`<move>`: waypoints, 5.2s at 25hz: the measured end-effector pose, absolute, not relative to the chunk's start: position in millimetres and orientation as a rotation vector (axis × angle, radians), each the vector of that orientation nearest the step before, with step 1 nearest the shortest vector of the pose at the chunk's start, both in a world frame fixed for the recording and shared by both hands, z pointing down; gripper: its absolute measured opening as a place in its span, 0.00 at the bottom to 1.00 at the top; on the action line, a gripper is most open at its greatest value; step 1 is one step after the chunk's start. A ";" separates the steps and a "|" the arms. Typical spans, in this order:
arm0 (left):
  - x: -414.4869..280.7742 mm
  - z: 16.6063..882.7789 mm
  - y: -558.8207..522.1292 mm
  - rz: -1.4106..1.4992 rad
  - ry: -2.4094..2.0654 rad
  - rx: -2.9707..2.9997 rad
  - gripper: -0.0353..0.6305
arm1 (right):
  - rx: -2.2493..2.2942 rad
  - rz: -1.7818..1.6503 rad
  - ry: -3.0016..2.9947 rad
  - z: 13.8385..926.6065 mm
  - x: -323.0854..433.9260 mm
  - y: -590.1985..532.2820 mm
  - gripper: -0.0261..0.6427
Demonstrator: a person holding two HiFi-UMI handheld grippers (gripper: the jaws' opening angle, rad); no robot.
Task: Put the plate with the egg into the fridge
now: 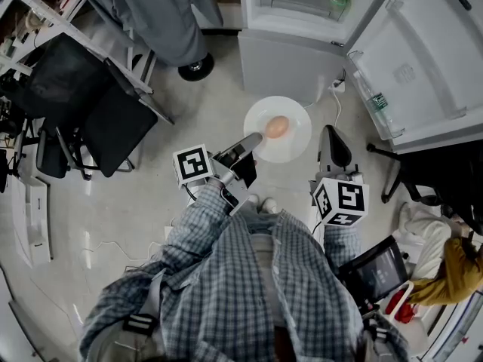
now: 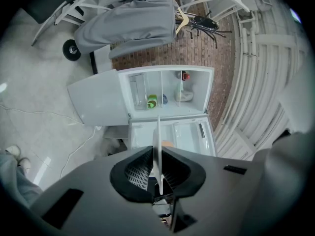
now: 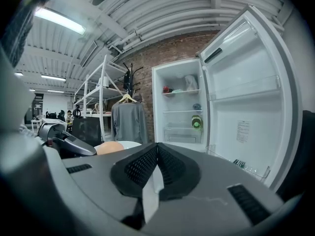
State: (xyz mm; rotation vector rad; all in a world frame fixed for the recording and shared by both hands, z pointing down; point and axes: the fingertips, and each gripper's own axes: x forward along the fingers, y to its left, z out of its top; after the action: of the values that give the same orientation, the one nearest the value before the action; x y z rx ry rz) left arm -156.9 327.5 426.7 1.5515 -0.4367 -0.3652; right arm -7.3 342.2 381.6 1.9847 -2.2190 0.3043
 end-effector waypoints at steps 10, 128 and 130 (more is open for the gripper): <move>-168.3 426.0 323.7 -0.370 -0.423 1.550 0.11 | 2.003 0.299 -2.196 380.6 -15.3 341.4 0.05; -59.5 429.5 3.7 -0.465 -0.471 1.533 0.11 | 1.937 0.152 -2.240 369.8 92.6 44.4 0.05; -60.5 429.4 -5.8 -0.460 -0.464 1.533 0.11 | 1.944 0.145 -2.230 368.6 91.4 34.9 0.05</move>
State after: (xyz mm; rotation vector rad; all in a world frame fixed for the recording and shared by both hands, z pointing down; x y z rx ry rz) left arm -60.5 -5.8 429.4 1.5326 -0.4639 -0.4600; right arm 91.4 34.9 368.6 1.9440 -2.2300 0.1454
